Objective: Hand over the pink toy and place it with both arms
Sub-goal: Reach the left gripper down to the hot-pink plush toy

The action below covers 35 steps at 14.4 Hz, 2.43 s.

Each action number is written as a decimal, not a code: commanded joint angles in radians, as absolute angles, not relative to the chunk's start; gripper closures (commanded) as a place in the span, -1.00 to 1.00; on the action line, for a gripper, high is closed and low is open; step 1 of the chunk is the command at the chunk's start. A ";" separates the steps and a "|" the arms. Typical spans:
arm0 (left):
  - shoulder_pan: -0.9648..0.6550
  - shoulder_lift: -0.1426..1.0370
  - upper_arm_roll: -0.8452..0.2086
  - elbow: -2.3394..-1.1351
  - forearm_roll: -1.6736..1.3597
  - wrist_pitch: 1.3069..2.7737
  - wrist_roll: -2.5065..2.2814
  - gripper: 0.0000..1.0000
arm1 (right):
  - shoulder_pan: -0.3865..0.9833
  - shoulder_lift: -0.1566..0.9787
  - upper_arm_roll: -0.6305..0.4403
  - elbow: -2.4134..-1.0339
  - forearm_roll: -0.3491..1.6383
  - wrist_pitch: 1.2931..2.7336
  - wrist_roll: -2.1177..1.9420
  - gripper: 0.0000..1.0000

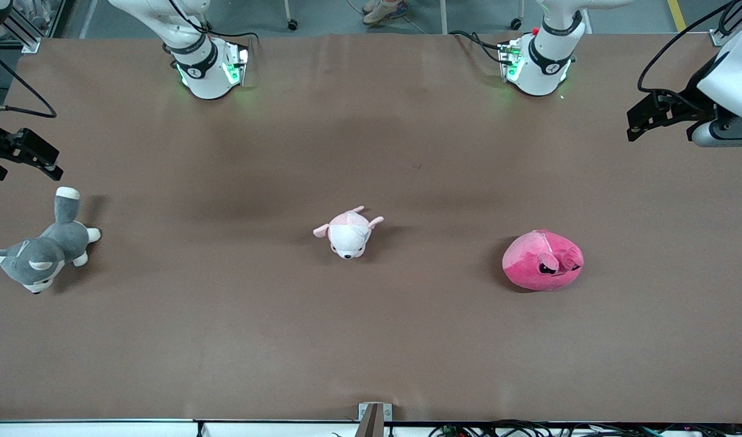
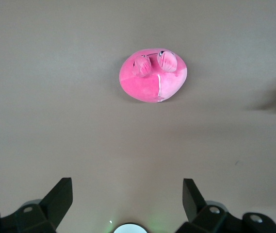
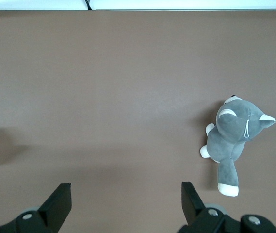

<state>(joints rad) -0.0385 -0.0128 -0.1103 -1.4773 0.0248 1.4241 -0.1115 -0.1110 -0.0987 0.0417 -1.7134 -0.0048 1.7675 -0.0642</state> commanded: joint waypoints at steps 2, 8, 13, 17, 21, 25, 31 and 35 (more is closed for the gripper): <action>-0.031 -0.003 -0.104 -1.460 0.031 1.413 -0.092 -1.00 | -0.130 -0.159 0.060 -1.755 -0.020 1.746 -0.060 -1.00; -0.023 0.139 -0.078 -1.417 0.040 1.459 -0.095 -1.00 | -0.130 -0.156 0.058 -1.744 -0.017 1.726 -0.060 -1.00; 0.014 0.256 -0.071 -1.466 0.018 1.646 -0.145 -1.00 | -0.133 -0.152 0.058 -1.733 -0.017 1.718 -0.060 -1.00; 0.012 0.293 -0.074 -1.609 0.000 1.851 -0.261 -1.00 | -0.141 -0.147 0.052 -1.714 -0.015 1.697 -0.061 -1.00; 0.003 0.314 -0.077 -1.698 -0.094 1.996 -0.290 -0.98 | -0.141 -0.147 0.052 -1.706 -0.011 1.697 -0.057 -1.00; 0.005 0.356 -0.078 -1.704 -0.094 2.016 -0.296 -0.83 | -0.150 -0.146 0.051 -1.704 -0.009 1.698 -0.063 -1.00; 0.000 0.394 -0.080 -1.706 -0.094 2.063 -0.313 -0.59 | -0.149 -0.135 0.051 -1.704 -0.009 1.704 -0.064 -1.00; -0.009 0.413 -0.081 -1.706 -0.095 2.074 -0.313 -0.18 | -0.150 -0.133 0.051 -1.704 -0.008 1.704 -0.057 -1.00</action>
